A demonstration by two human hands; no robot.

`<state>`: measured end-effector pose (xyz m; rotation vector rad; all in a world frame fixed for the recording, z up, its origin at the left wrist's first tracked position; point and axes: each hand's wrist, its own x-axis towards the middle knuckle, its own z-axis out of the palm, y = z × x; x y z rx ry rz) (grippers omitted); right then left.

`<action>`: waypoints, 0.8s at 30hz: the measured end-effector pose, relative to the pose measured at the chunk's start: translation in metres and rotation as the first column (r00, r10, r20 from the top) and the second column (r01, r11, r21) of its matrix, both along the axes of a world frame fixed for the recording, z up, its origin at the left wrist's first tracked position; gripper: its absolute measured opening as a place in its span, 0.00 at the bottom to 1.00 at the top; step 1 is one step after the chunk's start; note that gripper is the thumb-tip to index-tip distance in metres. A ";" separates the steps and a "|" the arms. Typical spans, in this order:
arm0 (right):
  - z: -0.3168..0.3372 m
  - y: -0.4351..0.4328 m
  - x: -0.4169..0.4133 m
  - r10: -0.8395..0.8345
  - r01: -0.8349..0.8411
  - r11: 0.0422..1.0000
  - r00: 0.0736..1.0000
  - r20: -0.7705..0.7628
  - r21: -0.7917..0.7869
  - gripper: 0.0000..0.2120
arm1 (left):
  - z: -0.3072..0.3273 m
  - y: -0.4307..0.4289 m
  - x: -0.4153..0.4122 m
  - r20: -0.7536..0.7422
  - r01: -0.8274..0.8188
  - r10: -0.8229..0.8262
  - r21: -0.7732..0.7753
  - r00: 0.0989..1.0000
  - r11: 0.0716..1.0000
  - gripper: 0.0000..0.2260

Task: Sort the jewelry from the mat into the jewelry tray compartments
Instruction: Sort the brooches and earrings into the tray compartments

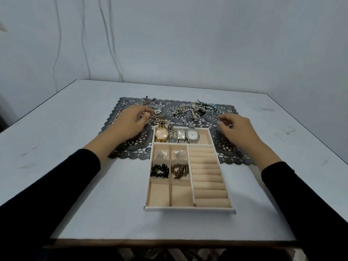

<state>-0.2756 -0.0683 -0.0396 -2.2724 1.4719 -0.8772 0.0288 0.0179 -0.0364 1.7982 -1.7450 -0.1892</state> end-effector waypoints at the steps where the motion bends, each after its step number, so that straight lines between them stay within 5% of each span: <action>1: 0.000 -0.006 0.005 0.021 -0.021 1.000 1.000 -0.002 -0.005 0.13 | -0.003 -0.008 0.003 0.033 0.011 -0.011 0.011 0.999 1.000 0.13; 9: -0.007 -0.044 0.044 0.168 -0.168 0.986 0.986 -0.019 0.014 0.14 | -0.018 -0.055 0.010 0.189 0.138 -0.156 0.106 0.970 0.985 0.18; 24: -0.025 -0.064 0.050 0.235 -0.236 0.962 0.972 -0.023 -0.134 0.08 | -0.016 -0.086 0.003 0.175 0.225 -0.230 0.052 0.957 0.973 0.15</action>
